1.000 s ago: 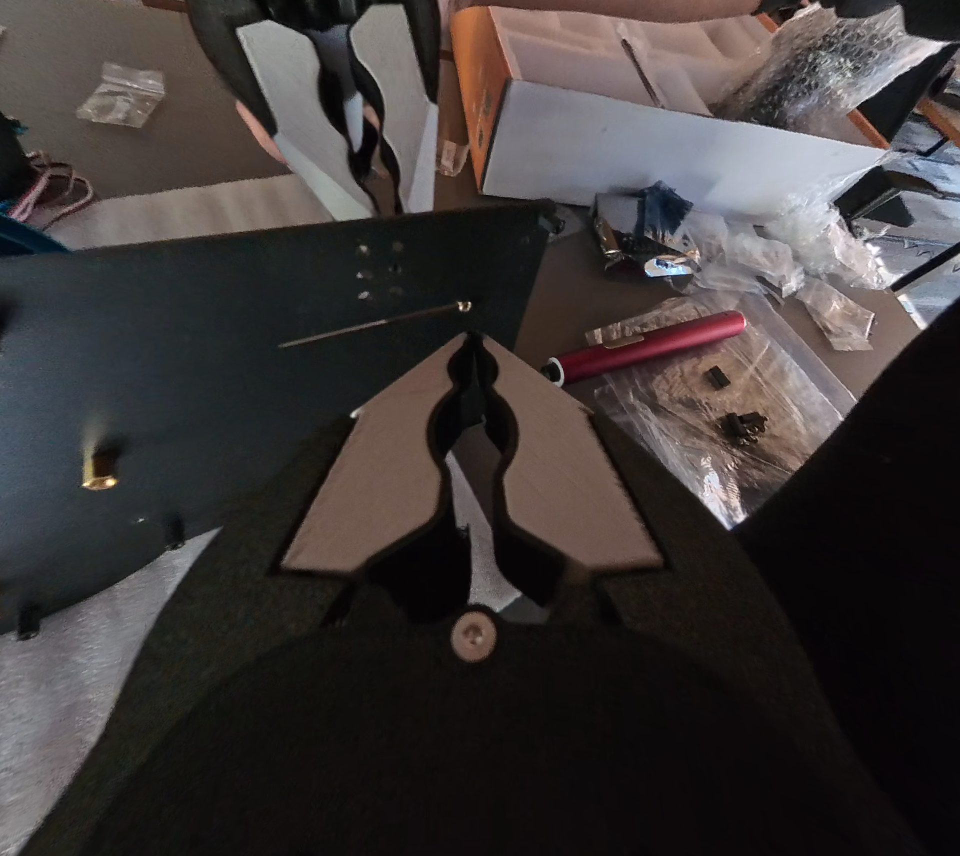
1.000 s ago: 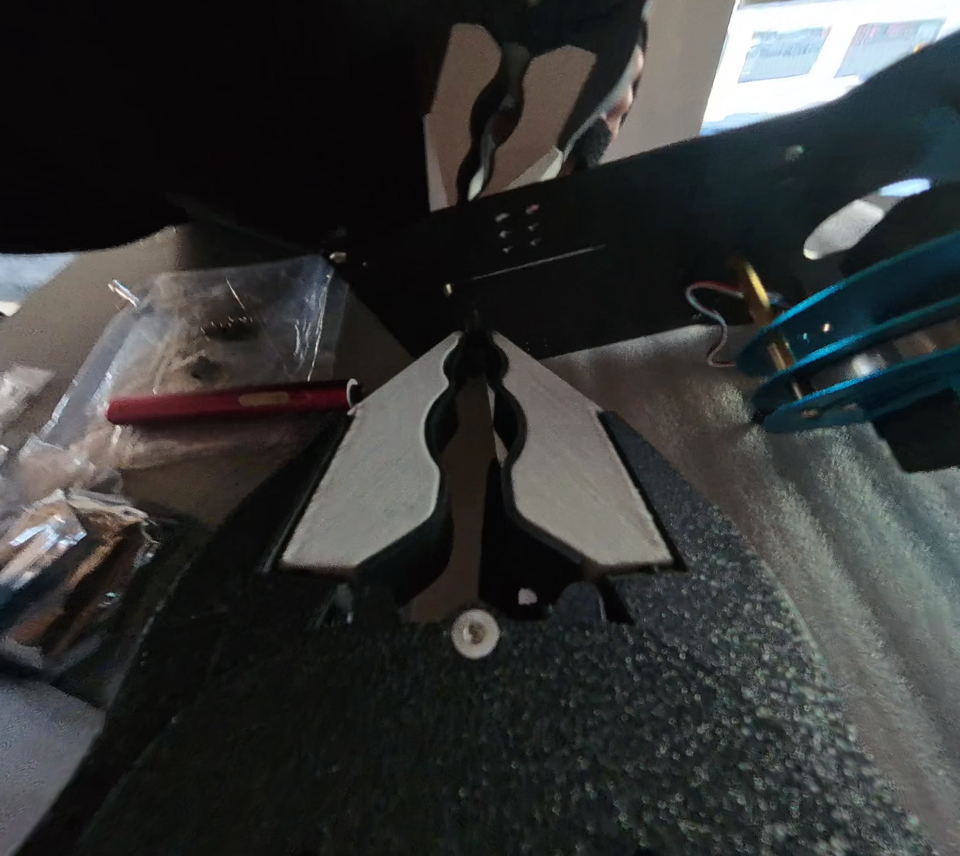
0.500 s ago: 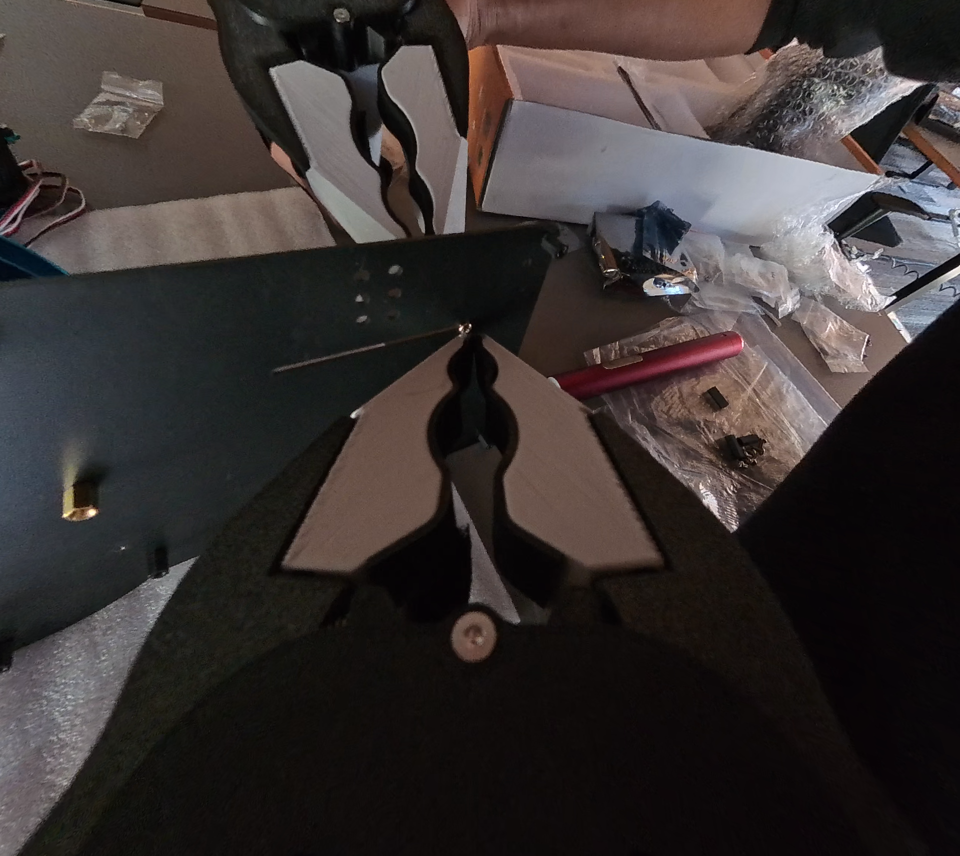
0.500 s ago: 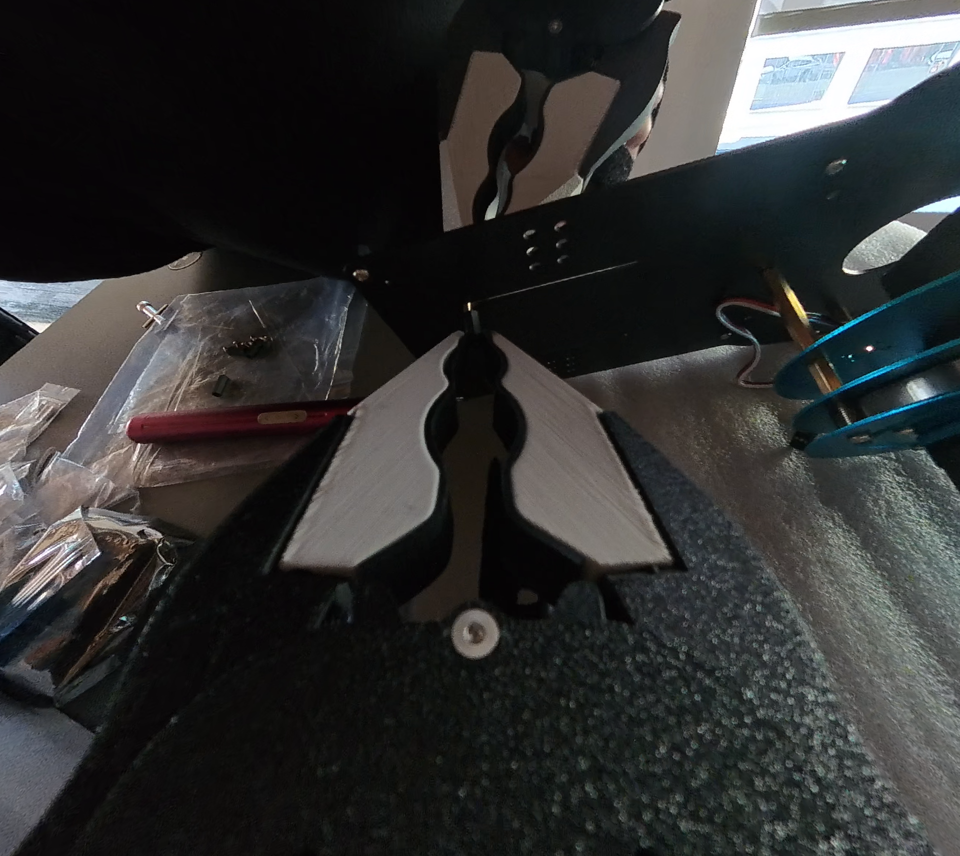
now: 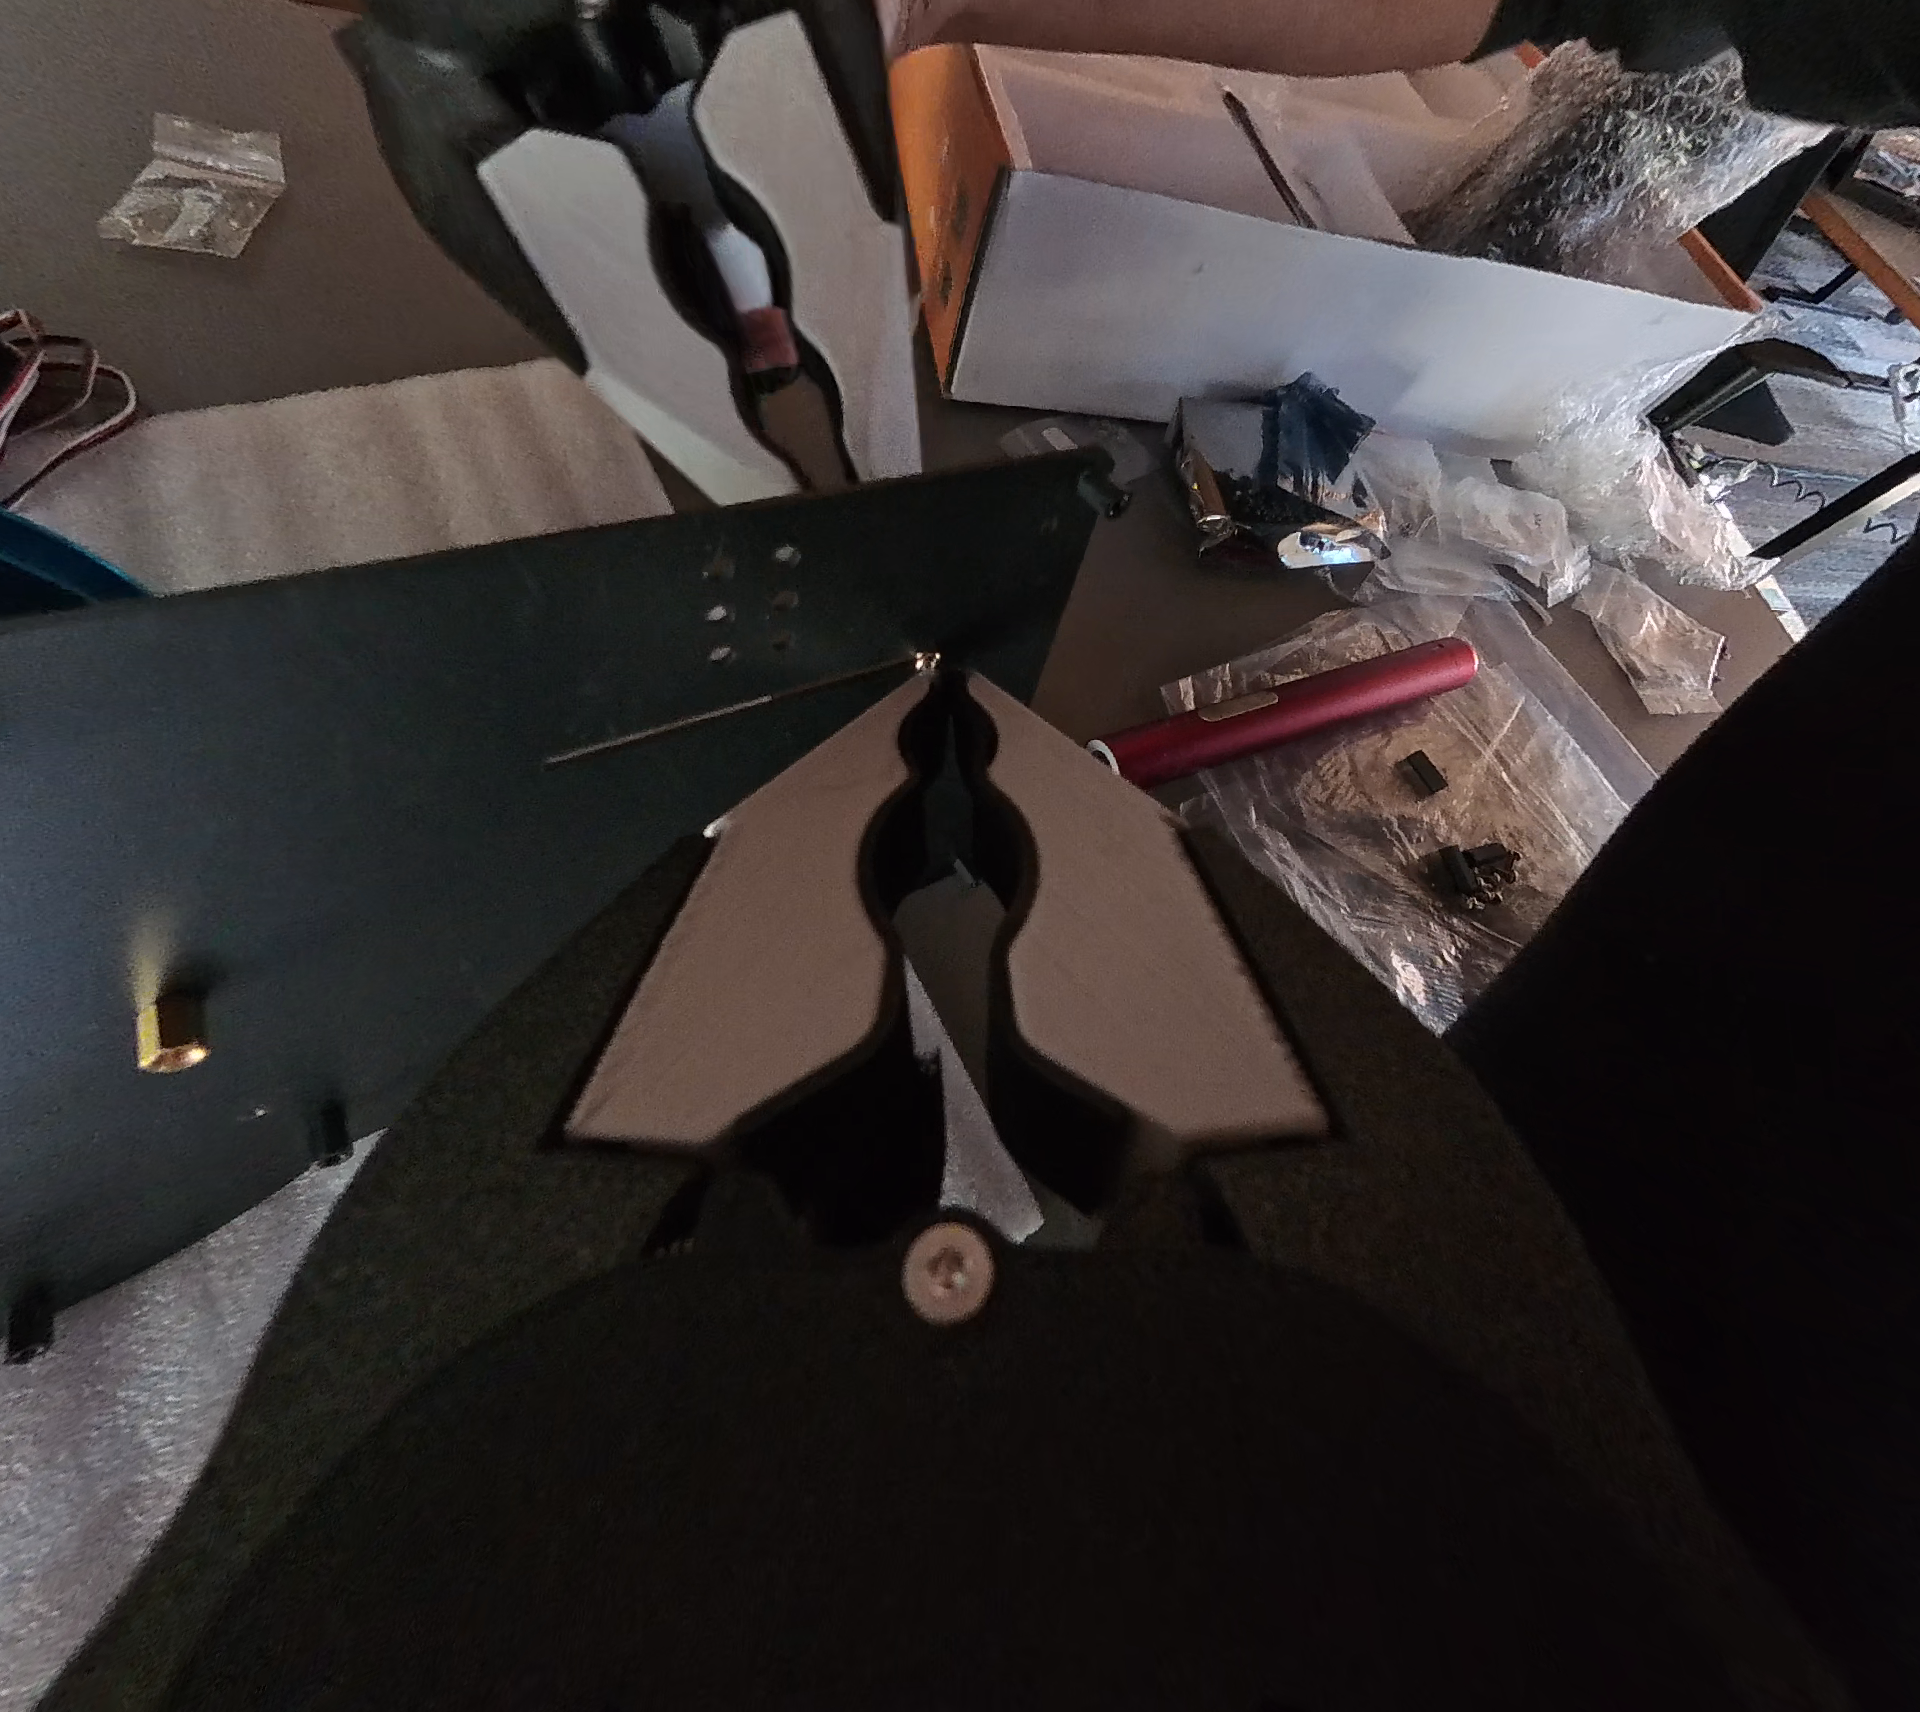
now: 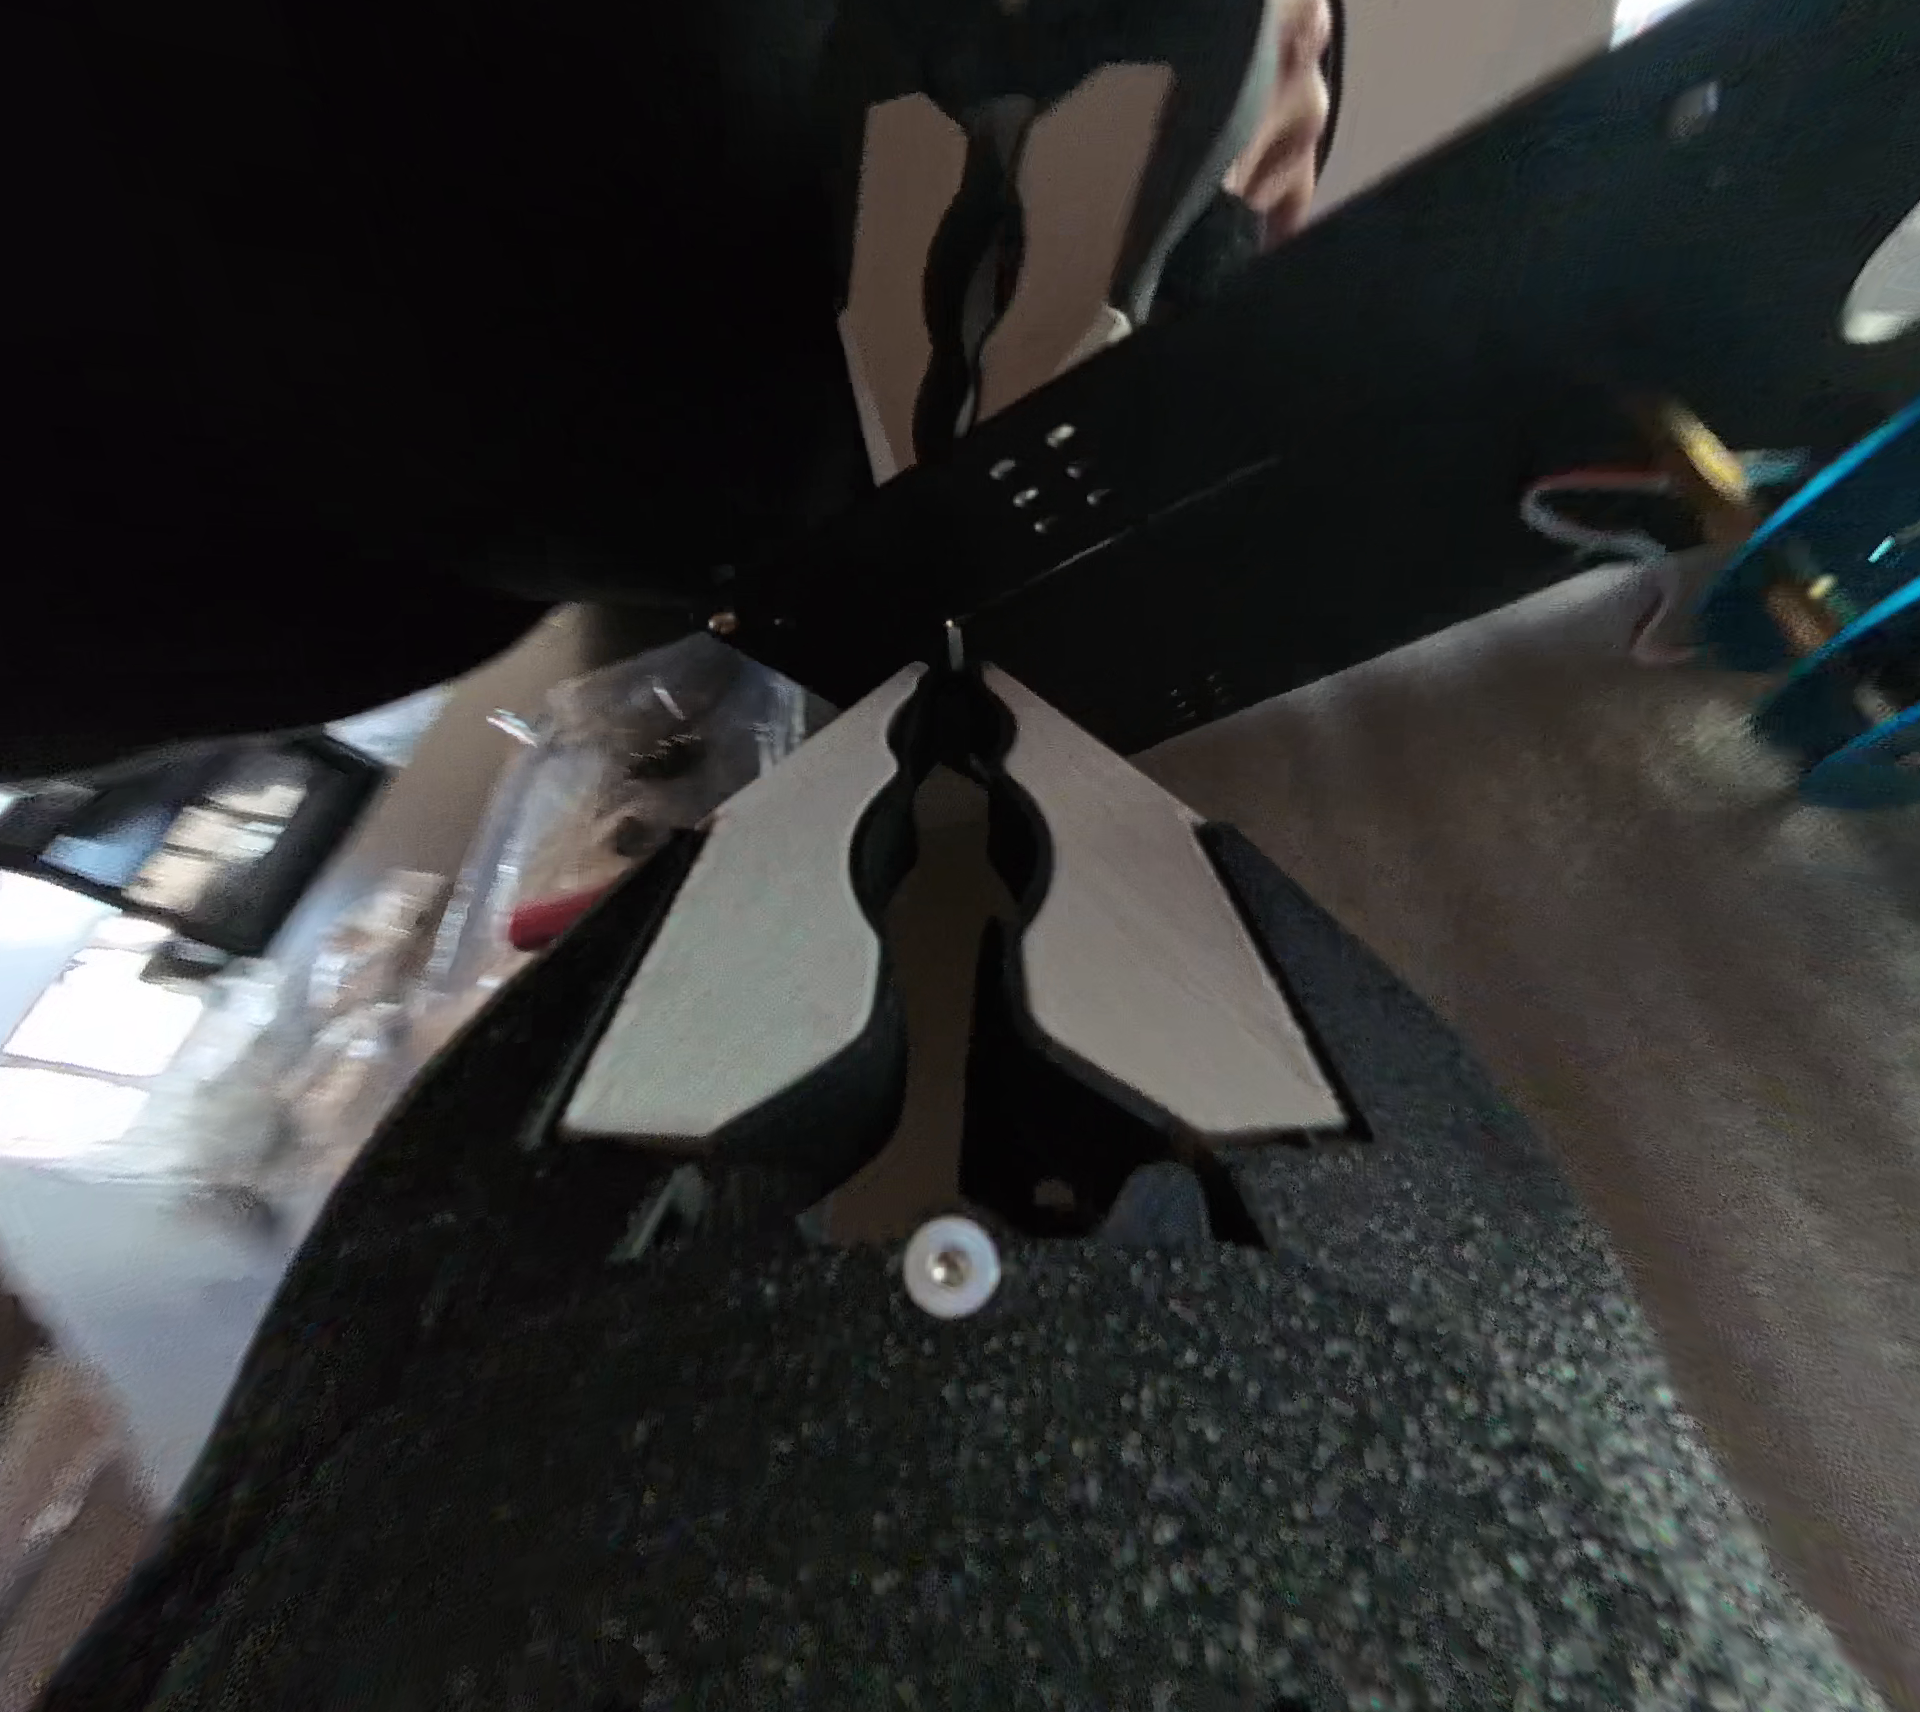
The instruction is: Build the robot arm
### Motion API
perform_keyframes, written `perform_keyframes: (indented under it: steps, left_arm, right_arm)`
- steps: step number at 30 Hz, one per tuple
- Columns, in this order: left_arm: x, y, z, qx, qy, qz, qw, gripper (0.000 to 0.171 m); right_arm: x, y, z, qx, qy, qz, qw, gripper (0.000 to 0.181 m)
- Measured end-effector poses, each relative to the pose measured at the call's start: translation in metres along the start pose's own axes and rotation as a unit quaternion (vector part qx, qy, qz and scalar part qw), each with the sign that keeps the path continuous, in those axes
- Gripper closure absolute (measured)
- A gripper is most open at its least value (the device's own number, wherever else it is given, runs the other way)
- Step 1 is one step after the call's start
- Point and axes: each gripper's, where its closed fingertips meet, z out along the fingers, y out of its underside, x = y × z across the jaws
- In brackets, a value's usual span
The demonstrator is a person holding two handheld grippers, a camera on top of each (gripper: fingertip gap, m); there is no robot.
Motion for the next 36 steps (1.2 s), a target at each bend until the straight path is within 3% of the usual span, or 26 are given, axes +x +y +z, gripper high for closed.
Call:
perform_keyframes:
  steps: [1, 7, 17, 21, 29, 36]
  left_arm:
    - [0.0001, 0.0001, 0.0002, -0.001, 0.001, 0.001, 1.000, 0.171]
    - [0.0000, -0.0005, -0.0007, -0.004, -0.001, 0.014, 1.000, 0.171]
    - [0.0012, -0.0012, 0.0020, -0.012, 0.004, 0.031, 0.999, 0.171]
    - [0.0019, -0.0040, 0.0016, -0.007, 0.003, 0.035, 0.999, 0.171]
    - [0.0036, -0.0015, -0.0017, -0.010, 0.012, 0.046, 0.999, 0.171]
    - [0.0020, 0.0009, 0.0011, -0.012, 0.024, 0.035, 0.999, 0.171]
  right_arm:
    - [0.0002, 0.0004, 0.0002, -0.007, -0.019, 0.043, 0.999, 0.177]
    - [0.0004, 0.0037, 0.0034, -0.014, -0.117, 0.230, 0.966, 0.177]
    - [0.0063, -0.0039, 0.0010, 0.024, -0.190, 0.400, 0.896, 0.176]
    - [0.0031, 0.0006, 0.0009, 0.008, -0.173, 0.374, 0.911, 0.176]
    - [0.0035, 0.0008, 0.0019, 0.014, -0.179, 0.381, 0.907, 0.177]
    - [0.0003, 0.0023, 0.0007, 0.000, -0.159, 0.328, 0.931, 0.176]
